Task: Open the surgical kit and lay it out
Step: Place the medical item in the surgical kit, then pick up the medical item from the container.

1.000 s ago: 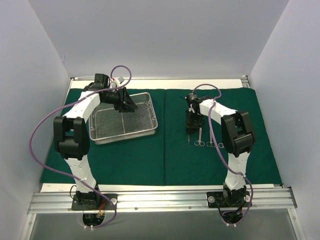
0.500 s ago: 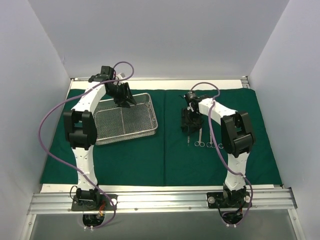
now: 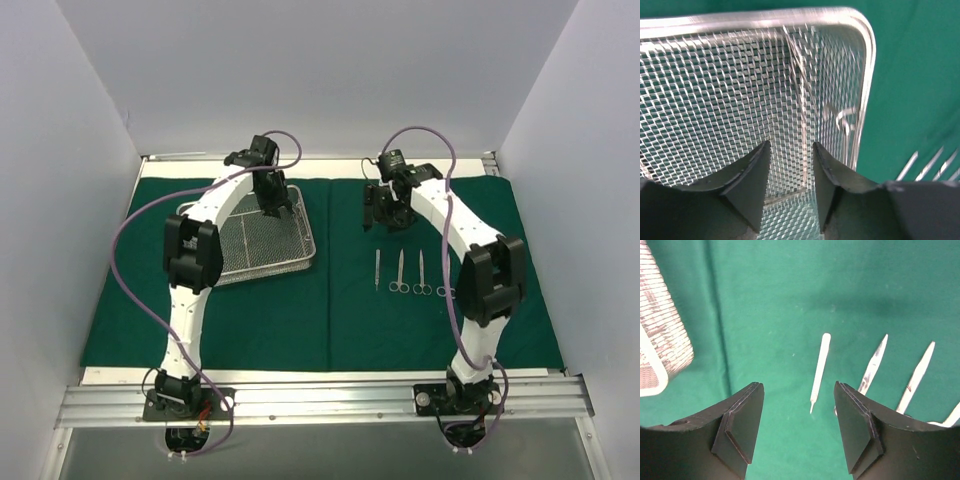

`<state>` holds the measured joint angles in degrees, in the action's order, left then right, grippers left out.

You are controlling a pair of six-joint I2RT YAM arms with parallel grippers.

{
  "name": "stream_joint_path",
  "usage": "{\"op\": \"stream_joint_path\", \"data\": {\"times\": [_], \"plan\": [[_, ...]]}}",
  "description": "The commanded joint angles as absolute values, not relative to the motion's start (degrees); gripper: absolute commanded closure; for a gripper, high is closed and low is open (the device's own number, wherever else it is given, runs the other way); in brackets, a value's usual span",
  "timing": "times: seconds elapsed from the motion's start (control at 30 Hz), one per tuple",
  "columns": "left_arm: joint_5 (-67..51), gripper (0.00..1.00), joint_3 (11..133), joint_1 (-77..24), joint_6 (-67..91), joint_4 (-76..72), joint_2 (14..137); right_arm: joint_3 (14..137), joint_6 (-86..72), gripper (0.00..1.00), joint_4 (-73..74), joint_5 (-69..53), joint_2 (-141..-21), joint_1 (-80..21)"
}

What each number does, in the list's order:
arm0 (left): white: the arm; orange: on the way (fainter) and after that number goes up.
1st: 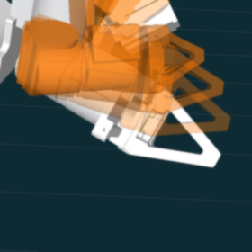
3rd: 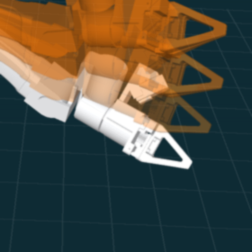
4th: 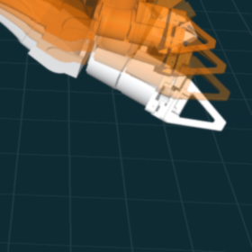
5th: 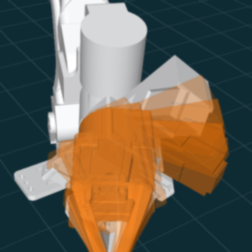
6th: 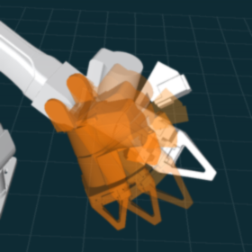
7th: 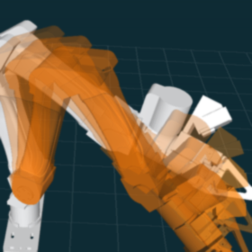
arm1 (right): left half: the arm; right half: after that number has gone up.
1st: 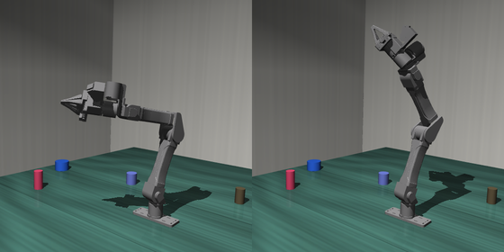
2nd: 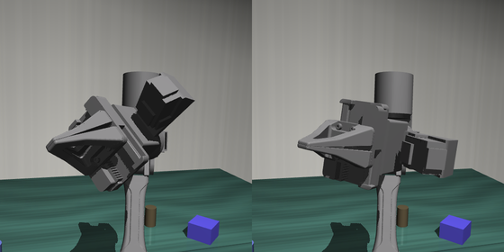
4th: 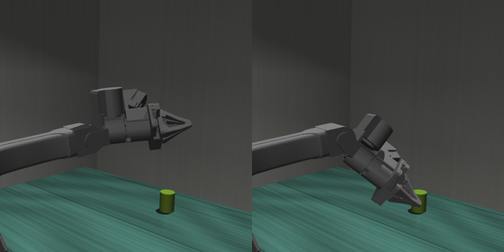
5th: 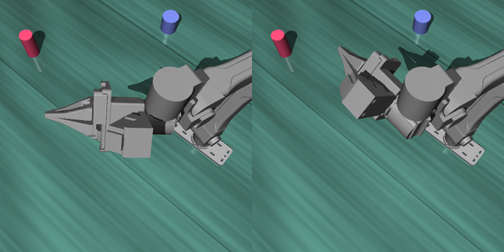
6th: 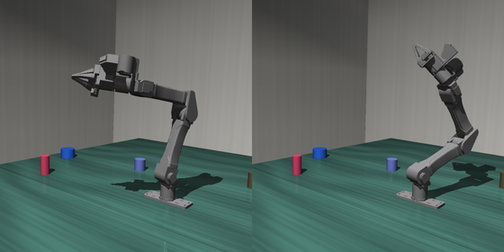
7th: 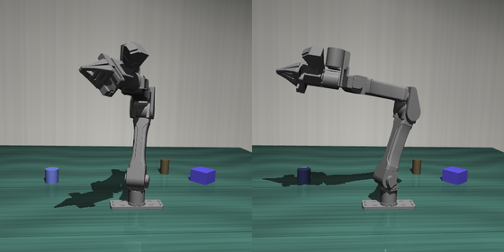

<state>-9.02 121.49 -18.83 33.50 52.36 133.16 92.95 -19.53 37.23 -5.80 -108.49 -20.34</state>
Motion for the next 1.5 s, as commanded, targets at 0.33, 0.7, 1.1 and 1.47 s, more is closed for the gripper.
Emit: {"op": "stream_joint_path", "data": {"times": [0.33,0.7,1.1,1.47], "plan": [[2.1,0.61,129.9,-19.6,40.9,53.3,140.4,78.5,-16.4,0.41,37.2,-8.3,-89.8,-16.0],[5.3,0.57,128.2,-22.0,43.1,51.3,141.0,75.6,-15.3,0.42,36.2,-10.1,-87.3,-14.4],[7.5,0.56,124.4,-22.6,45.4,47.2,139.0,73.7,-15.1,0.42,35.5,-11.2,-85.8,-13.7],[5.8,0.54,123.1,-22.8,46.5,46.0,140.5,73.1,-14.9,0.42,35.1,-11.7,-85.5,-13.4]]}}
